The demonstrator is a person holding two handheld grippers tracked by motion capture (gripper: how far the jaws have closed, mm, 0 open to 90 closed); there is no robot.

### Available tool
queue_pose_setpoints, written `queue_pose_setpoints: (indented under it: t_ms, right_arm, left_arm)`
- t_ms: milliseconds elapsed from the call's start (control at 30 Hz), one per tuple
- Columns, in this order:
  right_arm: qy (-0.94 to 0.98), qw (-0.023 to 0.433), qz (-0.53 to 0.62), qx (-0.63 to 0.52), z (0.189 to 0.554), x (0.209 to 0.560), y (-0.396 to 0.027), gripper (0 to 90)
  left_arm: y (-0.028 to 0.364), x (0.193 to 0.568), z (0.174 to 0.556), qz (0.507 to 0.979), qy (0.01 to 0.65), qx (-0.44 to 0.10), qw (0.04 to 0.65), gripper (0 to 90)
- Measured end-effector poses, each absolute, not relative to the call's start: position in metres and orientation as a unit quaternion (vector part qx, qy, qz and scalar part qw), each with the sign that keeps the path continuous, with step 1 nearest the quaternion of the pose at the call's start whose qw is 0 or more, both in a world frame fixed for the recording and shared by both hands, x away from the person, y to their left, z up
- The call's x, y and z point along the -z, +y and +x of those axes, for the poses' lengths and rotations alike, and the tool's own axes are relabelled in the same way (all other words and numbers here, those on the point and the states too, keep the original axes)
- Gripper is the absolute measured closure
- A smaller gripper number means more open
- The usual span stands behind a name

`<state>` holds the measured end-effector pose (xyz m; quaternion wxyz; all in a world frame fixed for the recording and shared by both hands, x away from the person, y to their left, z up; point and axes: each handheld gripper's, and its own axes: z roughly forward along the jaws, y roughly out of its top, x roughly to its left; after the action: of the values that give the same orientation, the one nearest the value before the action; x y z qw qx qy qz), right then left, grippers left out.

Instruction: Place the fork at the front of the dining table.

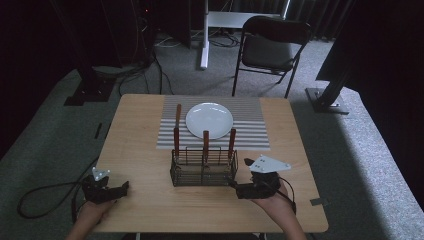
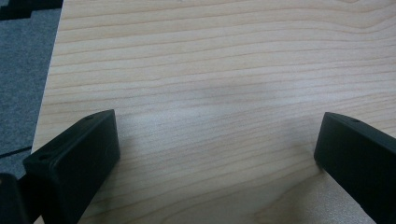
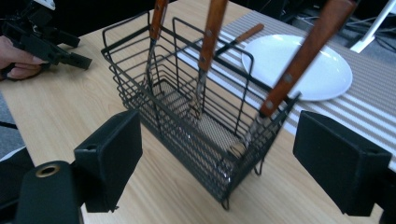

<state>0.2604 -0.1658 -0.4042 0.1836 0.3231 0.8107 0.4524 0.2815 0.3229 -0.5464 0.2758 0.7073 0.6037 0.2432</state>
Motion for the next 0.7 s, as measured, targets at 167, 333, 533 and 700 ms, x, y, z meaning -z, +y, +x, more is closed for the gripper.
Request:
queue_pose_setpoints:
  t_ms: [167,333,533,700]
  right_arm:
    - [0.816,0.178,0.306,-0.457,0.265,0.400,-0.147,15.2]
    - [0.819,0.170,0.294,-0.463,0.271,0.399,-0.128,15.2]
    - [0.817,0.166,0.289,-0.471,0.275,0.399,-0.104,16.2]
    - [0.818,0.163,0.283,-0.473,0.278,0.399,-0.088,16.2]
  left_arm:
    - [0.323,0.546,0.281,0.708,0.604,-0.243,0.275,0.0]
    - [0.323,0.546,0.281,0.708,0.604,-0.243,0.275,0.0]
    - [0.323,0.546,0.281,0.708,0.604,-0.243,0.275,0.0]
    - [0.323,0.546,0.281,0.708,0.604,-0.243,0.275,0.0]
